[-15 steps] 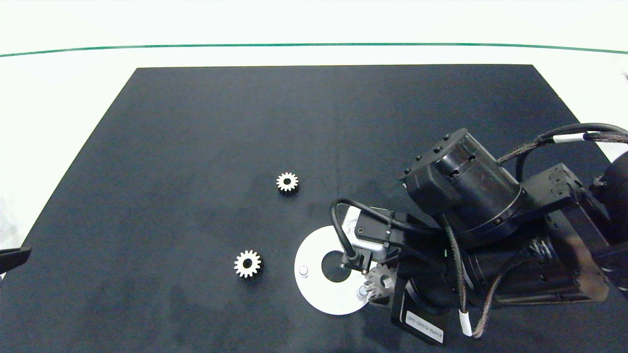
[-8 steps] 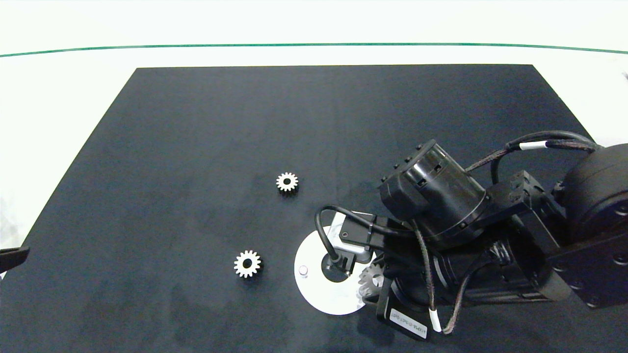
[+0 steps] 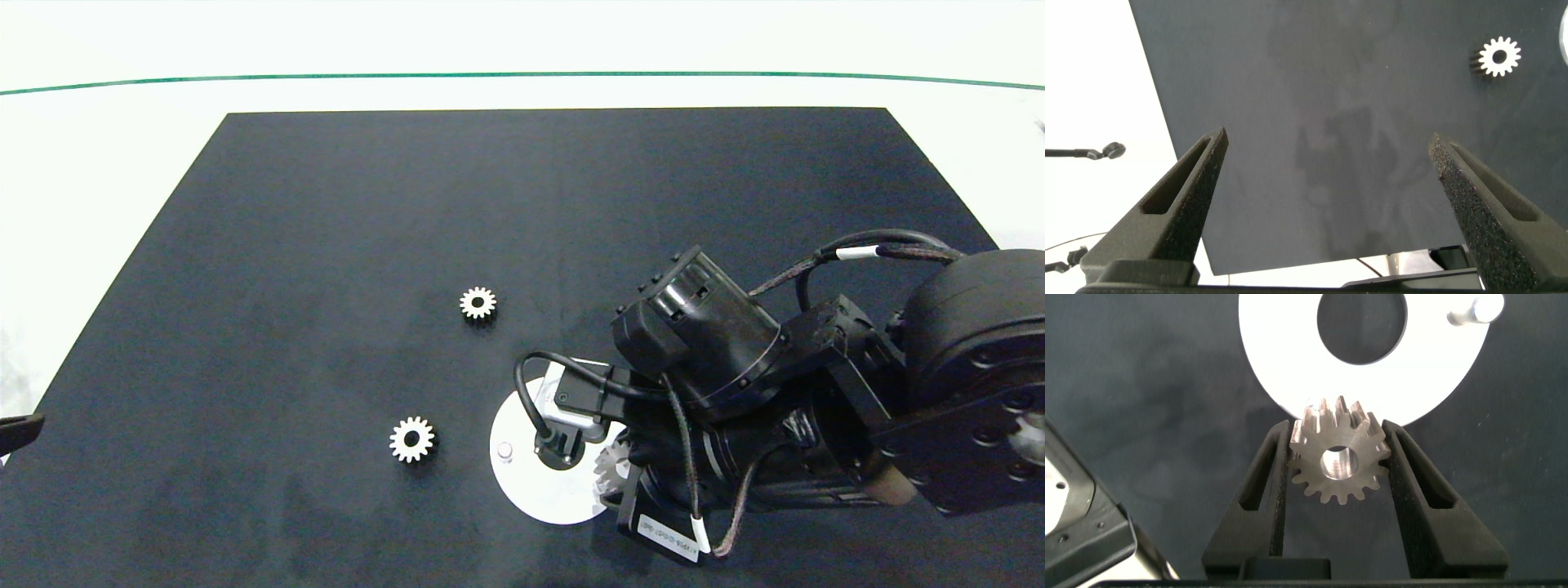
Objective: Install three planetary gears onto the carrier pins
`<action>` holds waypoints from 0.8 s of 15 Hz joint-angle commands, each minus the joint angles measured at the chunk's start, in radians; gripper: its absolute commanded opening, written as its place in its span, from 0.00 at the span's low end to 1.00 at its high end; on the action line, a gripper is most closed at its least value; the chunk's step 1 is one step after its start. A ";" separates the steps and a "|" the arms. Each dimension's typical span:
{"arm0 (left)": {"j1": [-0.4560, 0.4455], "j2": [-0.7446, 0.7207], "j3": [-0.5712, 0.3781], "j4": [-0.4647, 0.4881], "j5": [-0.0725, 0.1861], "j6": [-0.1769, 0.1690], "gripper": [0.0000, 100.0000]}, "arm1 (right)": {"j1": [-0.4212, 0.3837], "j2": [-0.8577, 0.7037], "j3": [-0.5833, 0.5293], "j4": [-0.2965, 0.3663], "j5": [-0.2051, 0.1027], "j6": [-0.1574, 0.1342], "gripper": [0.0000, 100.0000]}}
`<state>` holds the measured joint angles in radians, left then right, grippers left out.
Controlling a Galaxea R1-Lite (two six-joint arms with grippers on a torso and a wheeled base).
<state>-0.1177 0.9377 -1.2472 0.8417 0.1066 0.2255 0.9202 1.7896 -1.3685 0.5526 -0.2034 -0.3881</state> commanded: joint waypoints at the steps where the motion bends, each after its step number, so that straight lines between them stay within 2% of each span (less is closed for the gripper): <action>1: 0.001 -0.002 0.000 0.005 0.001 0.001 1.00 | 0.008 0.021 0.000 0.000 -0.001 -0.002 0.28; 7: 0.000 -0.002 0.000 0.005 0.001 0.003 1.00 | 0.014 0.033 0.000 0.000 -0.001 -0.002 0.28; 10: 0.000 -0.002 0.000 0.010 0.001 0.003 1.00 | 0.014 0.044 0.002 -0.036 0.001 0.000 0.28; 12: 0.000 -0.002 0.000 0.011 0.001 0.003 1.00 | 0.014 0.051 0.000 -0.036 0.001 0.000 0.28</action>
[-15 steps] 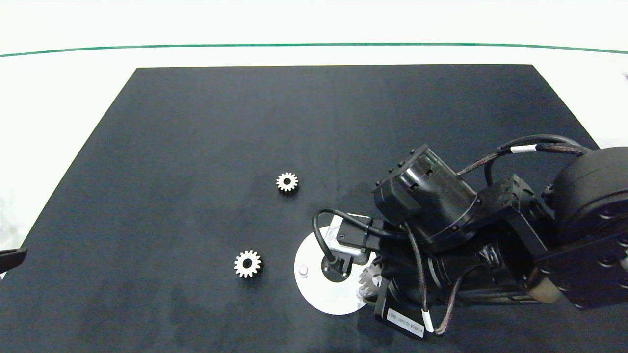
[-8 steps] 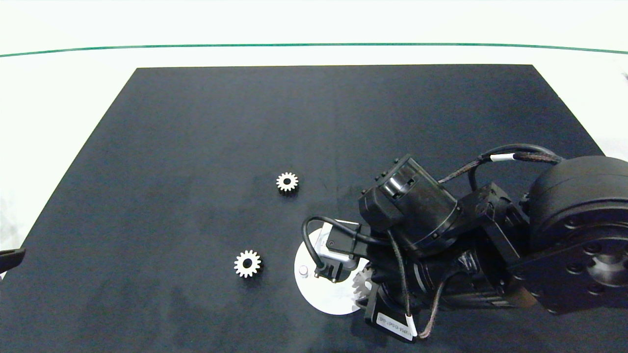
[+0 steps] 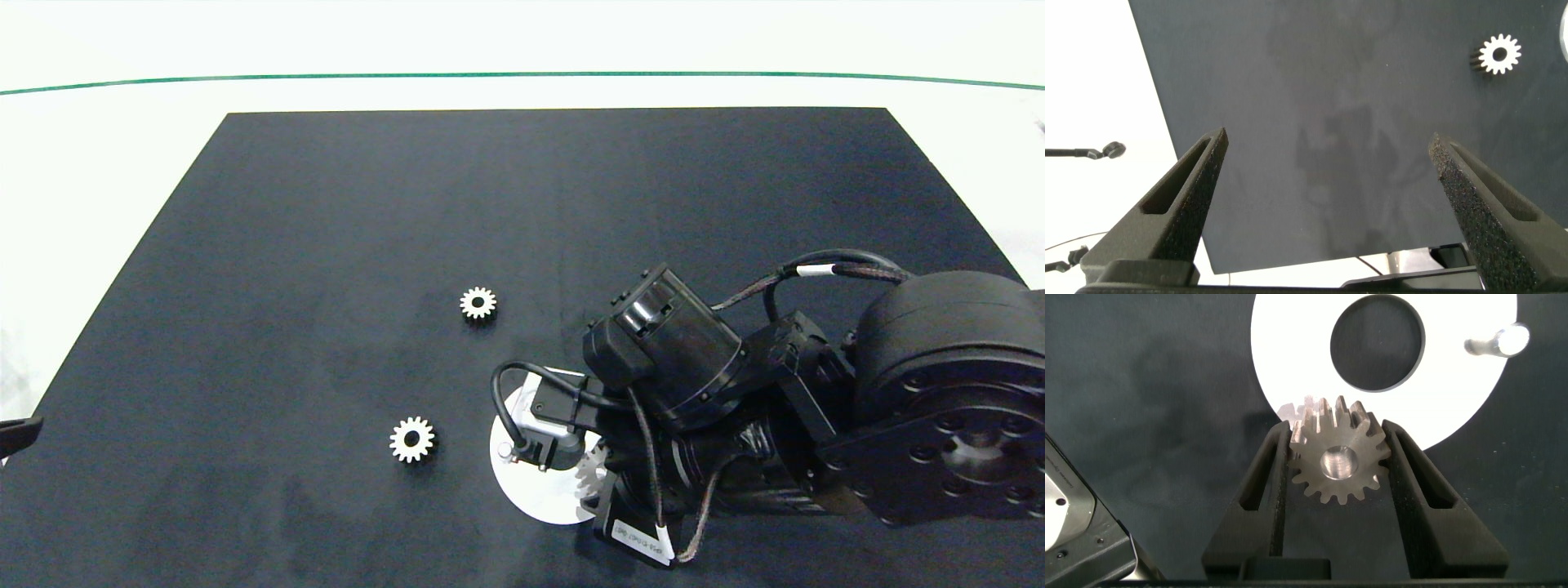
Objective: Install three planetary gears onto the carrier pins
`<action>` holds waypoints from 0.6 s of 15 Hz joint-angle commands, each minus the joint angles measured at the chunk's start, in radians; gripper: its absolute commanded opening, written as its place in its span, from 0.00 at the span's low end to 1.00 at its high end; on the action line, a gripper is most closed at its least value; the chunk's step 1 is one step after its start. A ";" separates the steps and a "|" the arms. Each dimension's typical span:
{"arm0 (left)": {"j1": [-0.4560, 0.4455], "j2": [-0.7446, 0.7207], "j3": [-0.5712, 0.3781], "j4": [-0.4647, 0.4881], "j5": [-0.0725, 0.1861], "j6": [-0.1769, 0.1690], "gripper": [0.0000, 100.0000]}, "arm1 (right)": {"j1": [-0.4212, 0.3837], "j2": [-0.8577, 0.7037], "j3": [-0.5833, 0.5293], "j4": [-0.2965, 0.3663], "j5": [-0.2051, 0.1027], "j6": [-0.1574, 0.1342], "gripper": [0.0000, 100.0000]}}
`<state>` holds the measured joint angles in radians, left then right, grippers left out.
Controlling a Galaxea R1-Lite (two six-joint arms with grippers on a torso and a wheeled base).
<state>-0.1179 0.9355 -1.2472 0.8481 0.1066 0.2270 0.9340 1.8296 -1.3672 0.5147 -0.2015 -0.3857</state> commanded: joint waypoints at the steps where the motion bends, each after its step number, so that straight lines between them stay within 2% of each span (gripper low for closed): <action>1: 0.000 -0.001 0.000 0.005 0.001 0.002 1.00 | 0.000 0.014 0.000 0.002 0.001 -0.002 0.28; 9: -0.002 -0.001 0.000 0.005 0.001 0.005 1.00 | 0.002 0.007 0.010 0.005 -0.001 -0.002 0.28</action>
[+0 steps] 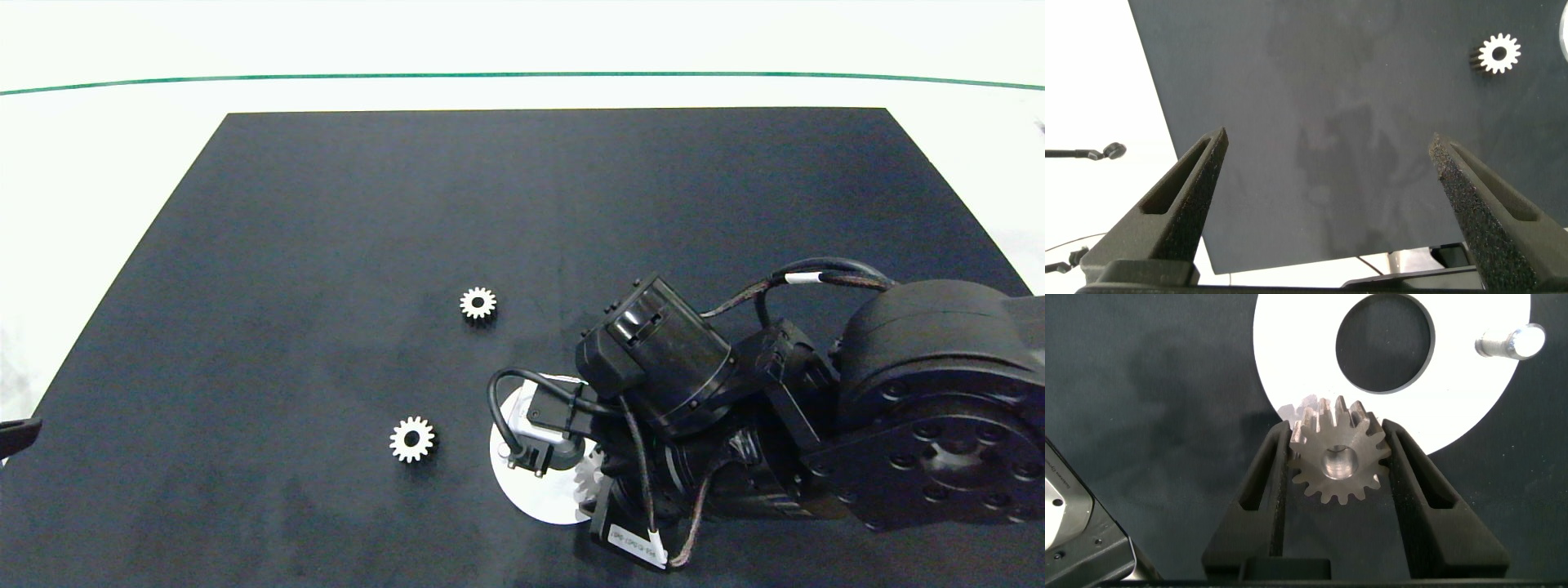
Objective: Install three planetary gears onto the carrier pins
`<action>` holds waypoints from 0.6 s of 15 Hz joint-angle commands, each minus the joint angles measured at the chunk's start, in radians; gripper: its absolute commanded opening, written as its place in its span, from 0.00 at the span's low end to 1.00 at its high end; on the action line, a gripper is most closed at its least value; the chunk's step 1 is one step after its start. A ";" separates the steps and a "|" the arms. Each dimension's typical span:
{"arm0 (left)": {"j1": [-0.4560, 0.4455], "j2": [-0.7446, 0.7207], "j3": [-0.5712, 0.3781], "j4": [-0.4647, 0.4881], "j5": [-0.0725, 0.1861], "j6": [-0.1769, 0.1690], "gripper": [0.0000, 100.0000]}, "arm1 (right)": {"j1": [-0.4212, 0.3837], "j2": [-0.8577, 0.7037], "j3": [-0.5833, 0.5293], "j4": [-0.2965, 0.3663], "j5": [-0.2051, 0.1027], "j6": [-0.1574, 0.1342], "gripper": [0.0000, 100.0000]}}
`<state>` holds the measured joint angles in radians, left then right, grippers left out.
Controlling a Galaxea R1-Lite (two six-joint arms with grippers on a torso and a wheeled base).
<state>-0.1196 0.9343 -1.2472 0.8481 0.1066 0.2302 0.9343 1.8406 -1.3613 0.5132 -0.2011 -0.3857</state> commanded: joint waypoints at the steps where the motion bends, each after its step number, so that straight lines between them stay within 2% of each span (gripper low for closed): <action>1: -0.002 0.000 0.000 0.005 0.001 0.001 1.00 | 0.000 -0.008 0.004 0.008 -0.001 -0.002 0.28; 9: -0.002 0.000 0.000 0.012 0.001 0.003 1.00 | -0.006 -0.008 0.005 0.010 -0.003 -0.002 0.28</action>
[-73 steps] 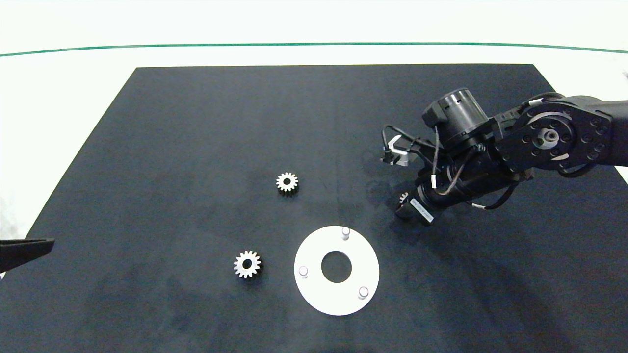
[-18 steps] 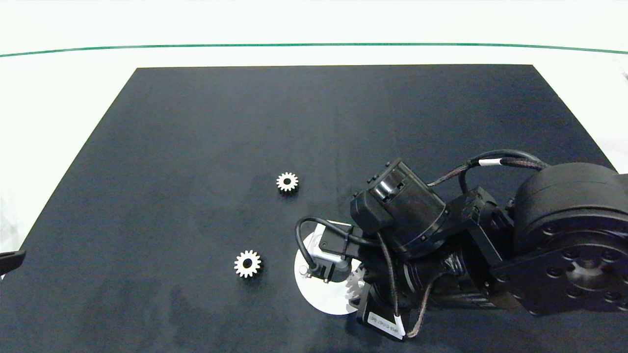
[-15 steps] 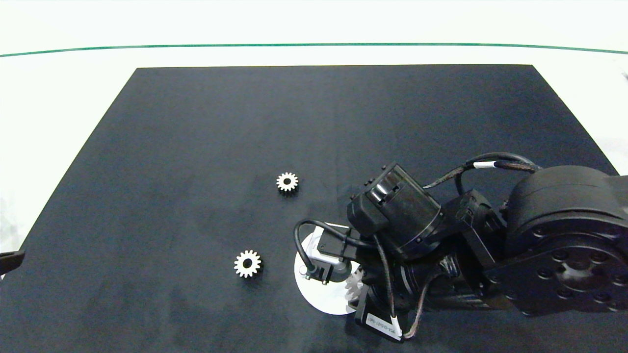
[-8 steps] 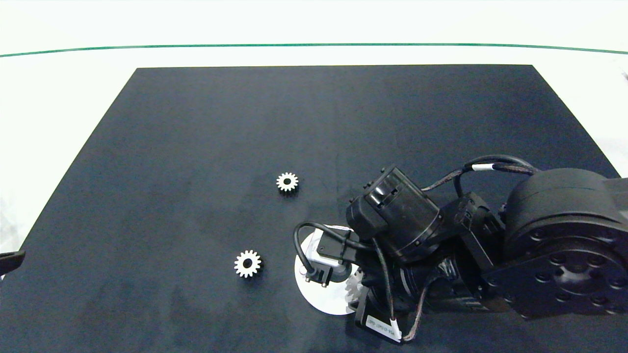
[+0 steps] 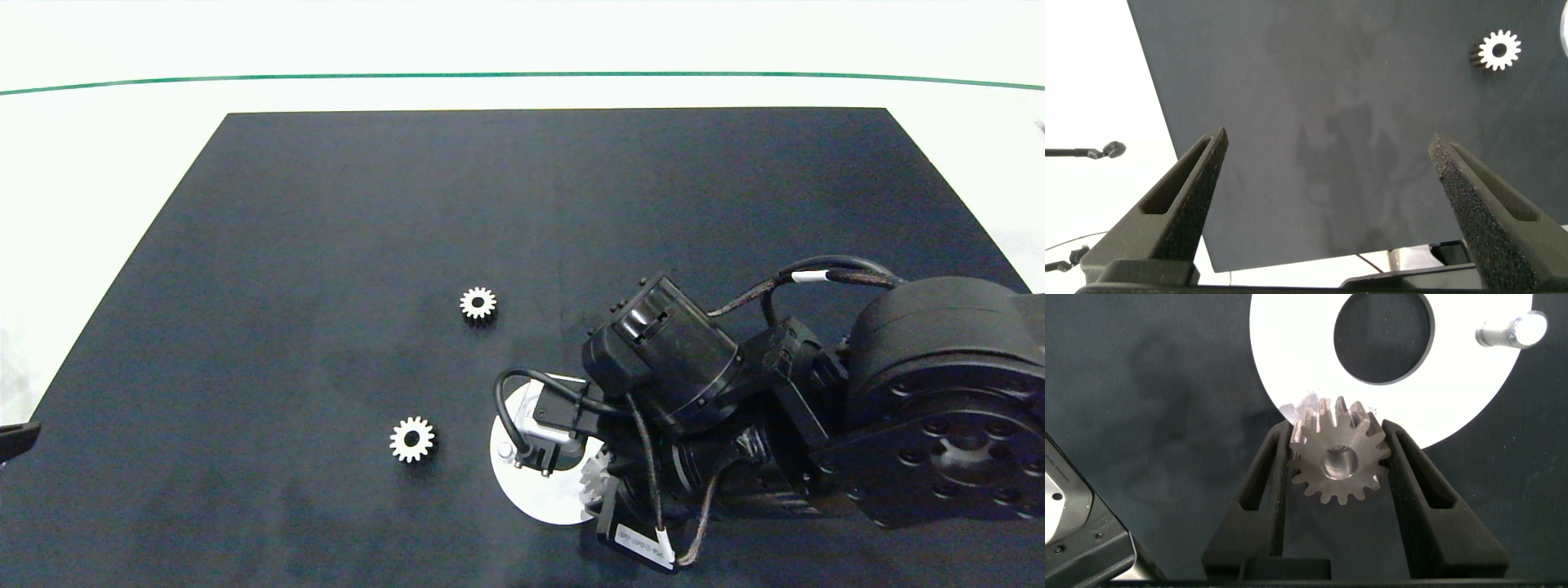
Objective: Install three planetary gears onto the carrier pins
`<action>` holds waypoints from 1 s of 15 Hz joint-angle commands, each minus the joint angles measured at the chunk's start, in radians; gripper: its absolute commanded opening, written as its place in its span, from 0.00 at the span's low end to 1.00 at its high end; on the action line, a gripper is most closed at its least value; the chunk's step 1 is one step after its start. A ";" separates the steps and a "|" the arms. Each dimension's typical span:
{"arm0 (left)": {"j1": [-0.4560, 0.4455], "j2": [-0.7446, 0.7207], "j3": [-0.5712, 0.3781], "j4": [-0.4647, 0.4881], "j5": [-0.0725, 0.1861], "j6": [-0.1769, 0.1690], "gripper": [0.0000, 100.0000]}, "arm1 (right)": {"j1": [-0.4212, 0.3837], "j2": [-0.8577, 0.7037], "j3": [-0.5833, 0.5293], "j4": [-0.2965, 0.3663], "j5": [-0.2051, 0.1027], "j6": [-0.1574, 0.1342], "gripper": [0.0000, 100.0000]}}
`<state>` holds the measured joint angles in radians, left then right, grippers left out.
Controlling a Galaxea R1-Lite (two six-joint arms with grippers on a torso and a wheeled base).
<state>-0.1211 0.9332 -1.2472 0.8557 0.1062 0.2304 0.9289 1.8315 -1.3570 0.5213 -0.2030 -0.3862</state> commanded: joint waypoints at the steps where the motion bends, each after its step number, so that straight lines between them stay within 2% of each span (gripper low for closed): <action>1: 0.000 0.001 0.000 0.005 0.001 0.004 1.00 | -0.001 0.003 0.001 0.002 -0.001 -0.003 0.28; 10: 0.000 0.001 0.000 0.005 0.003 0.004 1.00 | 0.001 0.003 0.018 -0.001 -0.003 -0.002 0.28; 12: 0.000 -0.001 0.000 0.005 0.003 0.004 1.00 | 0.002 0.005 0.018 -0.003 -0.023 -0.002 0.28; 13: 0.000 -0.001 0.000 0.005 0.003 0.004 1.00 | 0.004 0.003 0.018 -0.003 -0.026 -0.002 1.00; 15: 0.000 -0.002 0.000 0.005 0.003 0.006 1.00 | 0.005 0.002 0.018 -0.004 -0.026 -0.002 1.00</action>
<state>-0.1211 0.9313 -1.2472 0.8557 0.1077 0.2336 0.9323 1.8338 -1.3391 0.5136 -0.2264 -0.3857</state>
